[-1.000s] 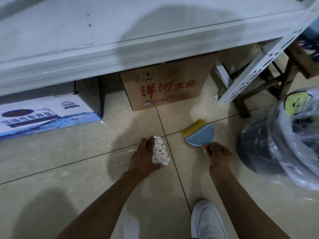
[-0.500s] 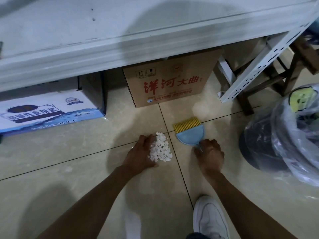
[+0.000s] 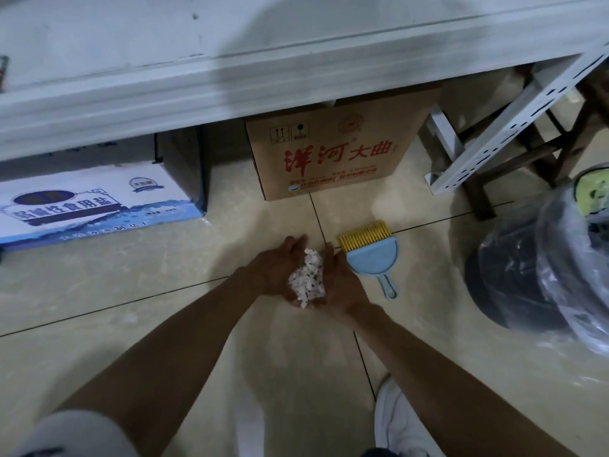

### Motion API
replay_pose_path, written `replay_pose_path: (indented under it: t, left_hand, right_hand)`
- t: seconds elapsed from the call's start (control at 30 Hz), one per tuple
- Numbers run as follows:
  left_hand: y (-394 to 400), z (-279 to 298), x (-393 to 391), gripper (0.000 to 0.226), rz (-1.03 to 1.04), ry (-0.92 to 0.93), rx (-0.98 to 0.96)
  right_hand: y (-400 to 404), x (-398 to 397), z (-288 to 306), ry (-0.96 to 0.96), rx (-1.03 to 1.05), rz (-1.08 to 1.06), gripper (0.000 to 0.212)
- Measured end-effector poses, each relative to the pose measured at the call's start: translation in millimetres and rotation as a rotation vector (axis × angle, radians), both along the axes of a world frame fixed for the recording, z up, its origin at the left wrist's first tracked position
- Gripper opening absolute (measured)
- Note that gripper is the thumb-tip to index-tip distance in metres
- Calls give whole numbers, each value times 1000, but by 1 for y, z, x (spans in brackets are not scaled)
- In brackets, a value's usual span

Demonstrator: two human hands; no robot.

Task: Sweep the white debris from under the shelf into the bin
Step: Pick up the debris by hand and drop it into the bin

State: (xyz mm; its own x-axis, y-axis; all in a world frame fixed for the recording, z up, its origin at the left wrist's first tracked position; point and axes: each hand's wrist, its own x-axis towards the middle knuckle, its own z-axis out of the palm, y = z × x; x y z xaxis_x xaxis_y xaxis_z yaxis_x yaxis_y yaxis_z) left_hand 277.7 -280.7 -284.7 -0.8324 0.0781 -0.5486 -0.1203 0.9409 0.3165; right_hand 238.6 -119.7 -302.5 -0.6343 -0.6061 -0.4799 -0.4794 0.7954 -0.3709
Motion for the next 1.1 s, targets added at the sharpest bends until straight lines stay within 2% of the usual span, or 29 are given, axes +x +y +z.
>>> replay_pose_path:
  t: [0.1,0.2,0.3,0.4,0.43,0.5,0.57,0.67,0.77,0.93,1.1]
  left_hand:
    - [-2,-2,-7,125,-25,-25,19]
    - [-7,-11,0,121,4,24,53]
    - [-7,-13,17,94,134,143,168]
    - [-3,-8,33,75,159,285,209]
    - [-2,-7,37,76,183,307,233]
    - [-2,-7,43,95,224,298,240]
    - [-1,-7,48,117,220,253,186]
    - [10,-9,52,128,191,234,75]
    - [29,-12,52,128,225,233,25]
    - [31,-11,45,118,327,224,96]
    - [29,-11,40,87,319,260,166]
  right_hand:
    - [-16,-18,-8,11,46,34,123]
    - [-16,-21,8,-31,32,27,106]
    - [-3,-13,14,17,-32,73,79]
    - [13,-1,8,24,-123,61,75]
    - [18,3,7,22,-148,41,78]
    - [26,8,7,49,-170,3,89]
    - [29,12,8,57,-145,-26,101]
    - [26,15,11,37,-69,-5,110]
    - [21,15,13,0,-84,25,110]
    - [16,4,18,-35,-42,100,112]
    - [10,-2,14,-29,-82,130,93]
